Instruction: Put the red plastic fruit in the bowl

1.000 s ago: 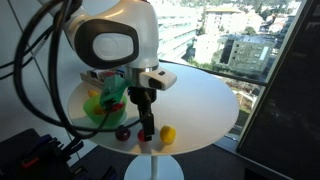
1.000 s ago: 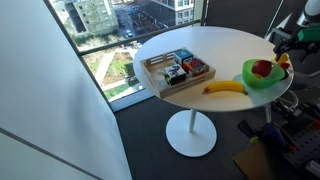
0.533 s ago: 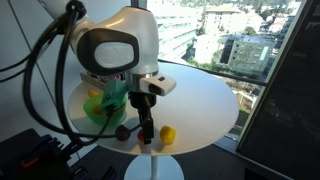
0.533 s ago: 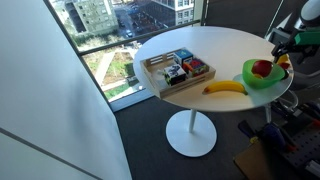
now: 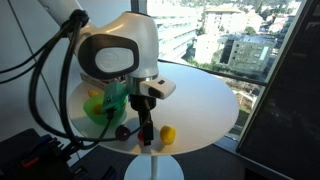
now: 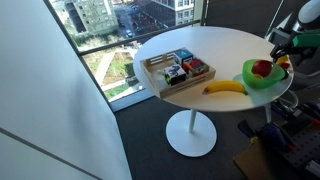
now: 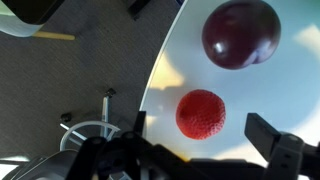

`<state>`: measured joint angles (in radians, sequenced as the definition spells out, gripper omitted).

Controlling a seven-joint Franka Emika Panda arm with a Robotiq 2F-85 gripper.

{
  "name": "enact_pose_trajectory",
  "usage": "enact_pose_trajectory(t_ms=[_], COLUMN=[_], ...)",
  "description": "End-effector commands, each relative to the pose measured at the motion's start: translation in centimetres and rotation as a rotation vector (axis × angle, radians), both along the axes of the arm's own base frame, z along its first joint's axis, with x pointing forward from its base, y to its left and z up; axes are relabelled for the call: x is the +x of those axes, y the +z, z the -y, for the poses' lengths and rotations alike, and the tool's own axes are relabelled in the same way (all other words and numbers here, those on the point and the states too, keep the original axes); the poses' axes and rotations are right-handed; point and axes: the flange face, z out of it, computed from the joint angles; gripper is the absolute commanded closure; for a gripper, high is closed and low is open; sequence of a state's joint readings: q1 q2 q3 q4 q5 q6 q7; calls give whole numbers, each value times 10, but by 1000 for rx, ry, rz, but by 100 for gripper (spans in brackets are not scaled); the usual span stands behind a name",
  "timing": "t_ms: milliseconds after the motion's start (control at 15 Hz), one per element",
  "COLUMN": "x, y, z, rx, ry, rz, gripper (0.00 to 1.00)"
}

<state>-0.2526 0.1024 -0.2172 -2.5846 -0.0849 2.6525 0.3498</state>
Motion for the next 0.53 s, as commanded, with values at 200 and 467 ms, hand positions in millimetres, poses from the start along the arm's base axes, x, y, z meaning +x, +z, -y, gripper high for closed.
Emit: enact_pose_trajectory(t_ms=[200,467], x=[4,6], y=[-5,-7], z=[3,3], rx=[1,-1], ry=[7,5], rz=[13,10], gripper=[25,51])
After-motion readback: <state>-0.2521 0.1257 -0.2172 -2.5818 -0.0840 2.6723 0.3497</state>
